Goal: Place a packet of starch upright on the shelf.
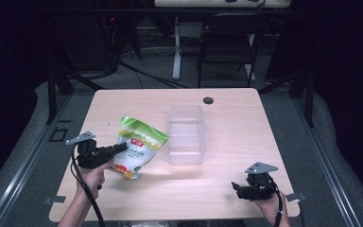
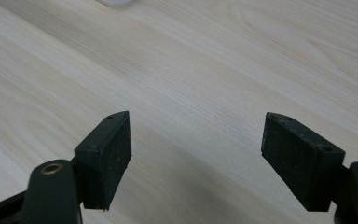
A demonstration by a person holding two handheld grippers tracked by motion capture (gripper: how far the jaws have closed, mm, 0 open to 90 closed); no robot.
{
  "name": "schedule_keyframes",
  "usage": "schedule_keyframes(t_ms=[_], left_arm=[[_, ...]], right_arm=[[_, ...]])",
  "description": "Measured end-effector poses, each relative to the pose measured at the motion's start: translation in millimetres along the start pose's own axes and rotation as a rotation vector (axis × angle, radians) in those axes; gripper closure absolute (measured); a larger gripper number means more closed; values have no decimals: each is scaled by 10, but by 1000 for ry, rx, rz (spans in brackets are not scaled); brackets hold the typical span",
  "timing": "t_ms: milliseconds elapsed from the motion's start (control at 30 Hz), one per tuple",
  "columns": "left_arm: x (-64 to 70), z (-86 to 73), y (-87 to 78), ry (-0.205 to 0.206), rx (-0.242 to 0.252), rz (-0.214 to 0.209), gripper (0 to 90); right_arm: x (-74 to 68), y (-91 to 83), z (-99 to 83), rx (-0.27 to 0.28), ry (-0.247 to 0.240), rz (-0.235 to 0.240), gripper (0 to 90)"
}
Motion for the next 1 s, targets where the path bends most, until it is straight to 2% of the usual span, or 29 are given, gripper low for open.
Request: schedule_keyframes(t_ms=[667, 1000], left_arm=[[38, 231, 181, 19, 21, -7, 893], [130, 408, 310, 27, 42, -30, 892]], right_arm=[[3, -2, -8, -10, 1, 3, 240], [9, -2, -7, -4, 5, 1, 240]])
Point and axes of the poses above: each handheld gripper's, and its own axes: y roughly forward along the jaws, z roughly out of its top, x roughly to its right, the point moved 9 cm from there along y, roughly forward along the jaws
